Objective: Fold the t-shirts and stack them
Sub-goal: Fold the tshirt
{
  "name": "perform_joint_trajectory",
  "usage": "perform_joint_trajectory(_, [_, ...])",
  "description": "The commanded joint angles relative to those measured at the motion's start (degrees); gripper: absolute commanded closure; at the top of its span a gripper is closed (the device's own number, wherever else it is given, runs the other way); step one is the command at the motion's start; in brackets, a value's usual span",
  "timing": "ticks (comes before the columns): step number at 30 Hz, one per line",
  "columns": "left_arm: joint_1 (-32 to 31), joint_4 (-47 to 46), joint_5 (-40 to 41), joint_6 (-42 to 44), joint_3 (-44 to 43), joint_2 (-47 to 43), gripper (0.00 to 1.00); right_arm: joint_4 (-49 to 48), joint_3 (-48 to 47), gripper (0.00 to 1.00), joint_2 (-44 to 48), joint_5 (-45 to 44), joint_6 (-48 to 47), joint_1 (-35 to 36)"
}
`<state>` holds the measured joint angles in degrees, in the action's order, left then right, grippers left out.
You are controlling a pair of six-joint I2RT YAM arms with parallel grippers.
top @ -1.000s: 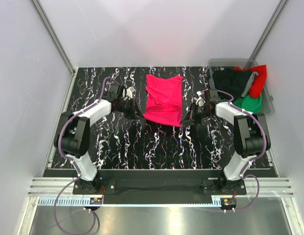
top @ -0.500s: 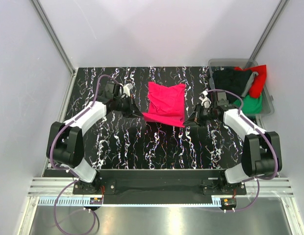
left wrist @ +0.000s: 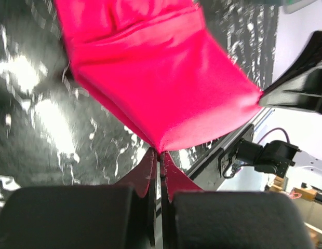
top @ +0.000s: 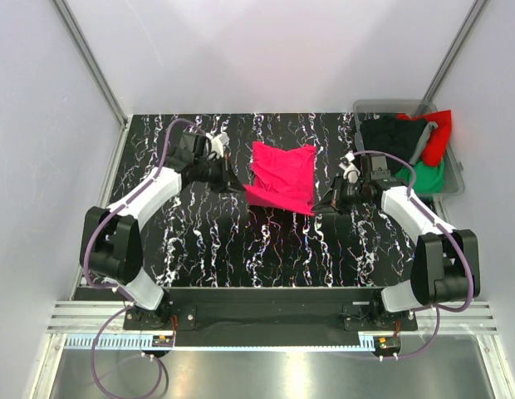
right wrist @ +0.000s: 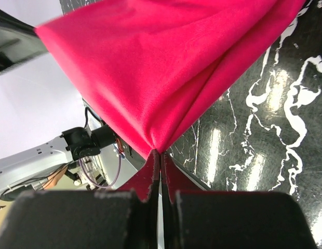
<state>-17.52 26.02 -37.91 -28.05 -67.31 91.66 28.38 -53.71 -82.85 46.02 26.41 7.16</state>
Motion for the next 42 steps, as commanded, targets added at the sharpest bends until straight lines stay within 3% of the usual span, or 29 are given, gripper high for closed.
perform_joint_trajectory(1, [-0.32,-2.73,0.38,2.47,-6.16,2.38,1.0,-1.13,-0.26,1.0,2.08,-0.23,-0.23,-1.35])
perform_joint_trajectory(12, [-0.32,-2.38,2.4,8.0,-16.0,12.48,1.0,-8.34,-11.23,1.0,-10.48,-0.32,-0.66,-5.49])
perform_joint_trajectory(18, [0.12,-0.8,4.77,12.32,-30.57,22.76,1.0,-11.15,-21.95,1.0,-21.2,-0.4,-1.54,-6.72])
perform_joint_trajectory(31, [1.96,-6.68,9.43,15.39,-53.26,44.11,1.0,-13.35,-56.13,1.0,-49.59,-1.27,-0.93,-6.81])
perform_joint_trajectory(32, [2.05,-7.21,9.87,15.57,-54.76,45.61,1.0,-13.7,-57.54,0.97,-52.73,-1.54,-1.01,-6.81])
perform_joint_trajectory(33, [2.05,-8.26,11.35,16.01,-57.64,47.02,0.76,-14.92,-60.17,0.93,-54.16,-1.9,-0.67,-6.81])
perform_joint_trajectory(34, [2.05,-9.14,12.85,16.1,-59.06,49.47,0.62,-15.89,-61.24,0.86,-55.56,-2.68,-0.4,-6.81])
perform_joint_trajectory(35, [2.14,-9.84,14.43,16.1,-60.38,50.54,0.5,-16.6,-62.12,0.63,-57.32,-3.3,-0.22,-6.89])
perform_joint_trajectory(36, [2.14,-10.81,17.92,16.36,-62.48,51.16,0.43,-18.34,-62.82,0.58,-57.42,-3.83,-0.22,-6.81])
perform_joint_trajectory(38, [1.96,-10.47,21.9,16.63,-63.12,49.6,0.38,-20.2,-62.57,0.52,-54.99,-4.27,-0.74,-6.81])
perform_joint_trajectory(42, [1.87,-8.02,25.7,17.86,-53.49,39.58,0.27,-20.38,-59.07,0.46,-47.42,-1.03,-3.47,-6.81])
